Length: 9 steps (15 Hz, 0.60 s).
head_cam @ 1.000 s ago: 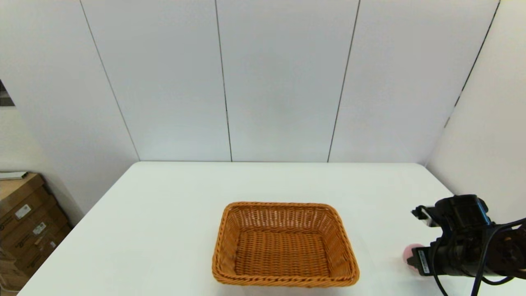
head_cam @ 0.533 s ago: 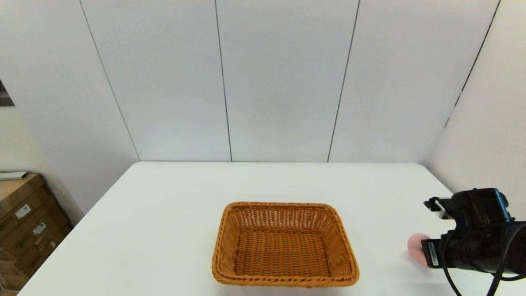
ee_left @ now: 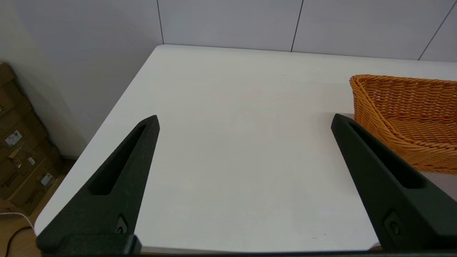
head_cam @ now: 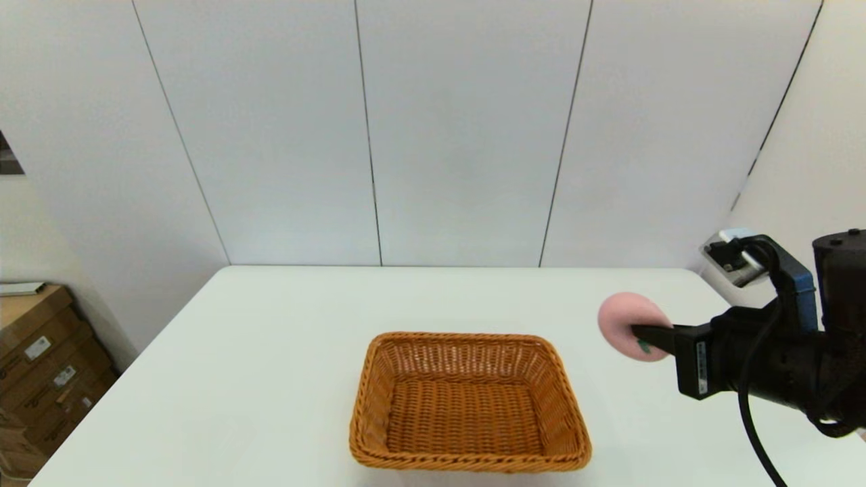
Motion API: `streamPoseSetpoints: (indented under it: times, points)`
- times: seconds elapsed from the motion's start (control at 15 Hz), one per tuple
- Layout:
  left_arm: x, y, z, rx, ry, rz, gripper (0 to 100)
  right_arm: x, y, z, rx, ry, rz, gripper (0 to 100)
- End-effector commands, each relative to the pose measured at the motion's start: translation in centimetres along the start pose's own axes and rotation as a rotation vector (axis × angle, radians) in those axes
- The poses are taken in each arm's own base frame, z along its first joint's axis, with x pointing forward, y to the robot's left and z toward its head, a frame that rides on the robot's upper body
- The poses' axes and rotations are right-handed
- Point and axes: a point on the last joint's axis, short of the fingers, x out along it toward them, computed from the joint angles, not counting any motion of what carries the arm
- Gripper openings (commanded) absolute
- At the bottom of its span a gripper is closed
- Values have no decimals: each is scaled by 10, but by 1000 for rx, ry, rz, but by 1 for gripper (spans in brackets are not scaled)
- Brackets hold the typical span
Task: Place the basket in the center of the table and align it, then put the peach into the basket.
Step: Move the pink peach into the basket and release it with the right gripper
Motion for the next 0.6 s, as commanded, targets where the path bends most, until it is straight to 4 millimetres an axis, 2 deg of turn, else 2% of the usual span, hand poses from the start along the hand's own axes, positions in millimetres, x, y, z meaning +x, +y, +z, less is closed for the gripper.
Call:
streamPoseSetpoints:
  times: [0.07,0.6]
  points:
    - [0,0,0,0,0,1,100,-8,50,9,-53,68,191,0]
    - [0,0,0,0,0,1,100,56,60,-13,-129,273,150,0]
